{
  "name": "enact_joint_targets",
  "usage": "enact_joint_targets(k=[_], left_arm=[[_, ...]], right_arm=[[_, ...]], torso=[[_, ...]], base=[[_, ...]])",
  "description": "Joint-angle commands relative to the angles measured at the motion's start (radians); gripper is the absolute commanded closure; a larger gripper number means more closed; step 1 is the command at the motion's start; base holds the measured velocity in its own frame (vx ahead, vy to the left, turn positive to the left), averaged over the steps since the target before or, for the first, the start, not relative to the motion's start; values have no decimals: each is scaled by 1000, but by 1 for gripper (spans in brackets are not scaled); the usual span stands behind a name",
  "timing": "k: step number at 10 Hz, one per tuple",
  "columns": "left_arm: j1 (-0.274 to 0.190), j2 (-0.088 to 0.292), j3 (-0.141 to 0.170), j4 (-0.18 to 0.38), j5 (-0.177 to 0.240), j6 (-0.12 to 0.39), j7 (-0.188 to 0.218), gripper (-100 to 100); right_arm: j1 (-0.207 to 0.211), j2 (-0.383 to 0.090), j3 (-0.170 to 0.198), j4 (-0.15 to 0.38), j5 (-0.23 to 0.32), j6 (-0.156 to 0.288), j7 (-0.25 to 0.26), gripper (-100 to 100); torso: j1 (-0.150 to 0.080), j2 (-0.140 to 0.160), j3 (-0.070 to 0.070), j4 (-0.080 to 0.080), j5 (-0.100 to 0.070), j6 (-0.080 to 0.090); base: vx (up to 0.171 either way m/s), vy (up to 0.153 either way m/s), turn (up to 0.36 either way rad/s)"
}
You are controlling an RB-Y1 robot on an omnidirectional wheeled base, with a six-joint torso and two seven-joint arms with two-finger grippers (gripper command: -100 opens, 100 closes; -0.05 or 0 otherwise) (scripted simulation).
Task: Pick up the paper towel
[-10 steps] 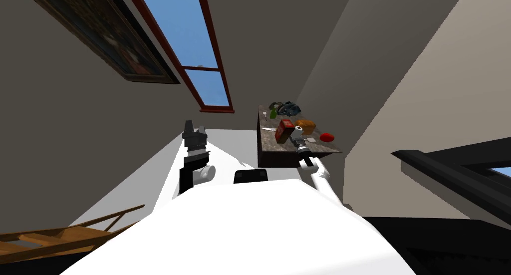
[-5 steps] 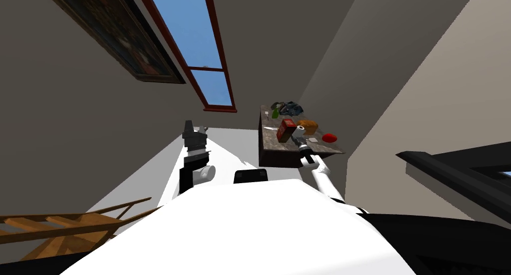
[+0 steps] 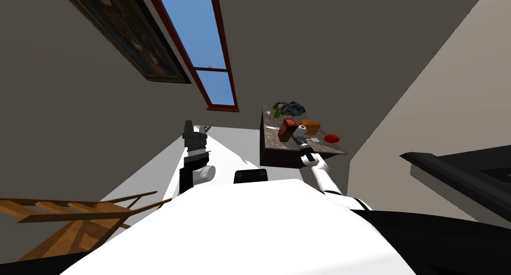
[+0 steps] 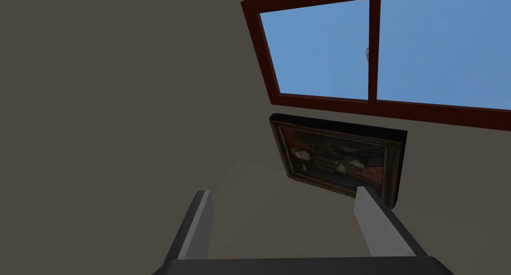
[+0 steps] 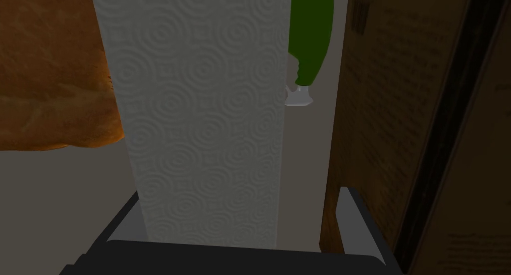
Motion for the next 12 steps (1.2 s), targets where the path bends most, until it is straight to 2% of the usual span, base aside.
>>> enact_joint_targets(k=[1, 2, 4, 5, 9, 10, 12], left_arm=[[0, 0, 0, 0, 0, 0, 0, 0], [0, 0, 0, 0, 0, 0, 0, 0], [0, 0, 0, 0, 0, 0, 0, 0], [0, 0, 0, 0, 0, 0, 0, 0], [0, 0, 0, 0, 0, 0, 0, 0], [0, 0, 0, 0, 0, 0, 0, 0], [0, 0, 0, 0, 0, 0, 0, 0]], right_arm=[[-9, 1, 1, 47, -4, -3, 8, -100], [-54, -30, 4, 81, -41, -32, 33, -100], [-67, -30, 4, 132, -41, -32, 33, -100], [-119, -60, 8, 175, -77, -61, 57, -100], [-124, -60, 8, 253, -77, -61, 57, -100], [-175, -90, 12, 289, -114, -90, 82, -100], [-182, -90, 12, 355, -114, -90, 82, -100]], torso=[[0, 0, 0, 0, 0, 0], [-1, -1, 0, 0, 0, 0], [1, 0, 0, 0, 0, -1], [0, -1, 0, 0, 0, 0], [0, -3, -1, 0, 0, -1], [0, -4, -2, 0, 0, -1], [2, -1, 0, 0, 1, -1]], base=[[-29, 13, -16], [-61, 33, 142], [-46, 21, 25], [-62, 34, 164], [-23, 10, 6], [-48, 26, 119], [-47, 26, 46]])
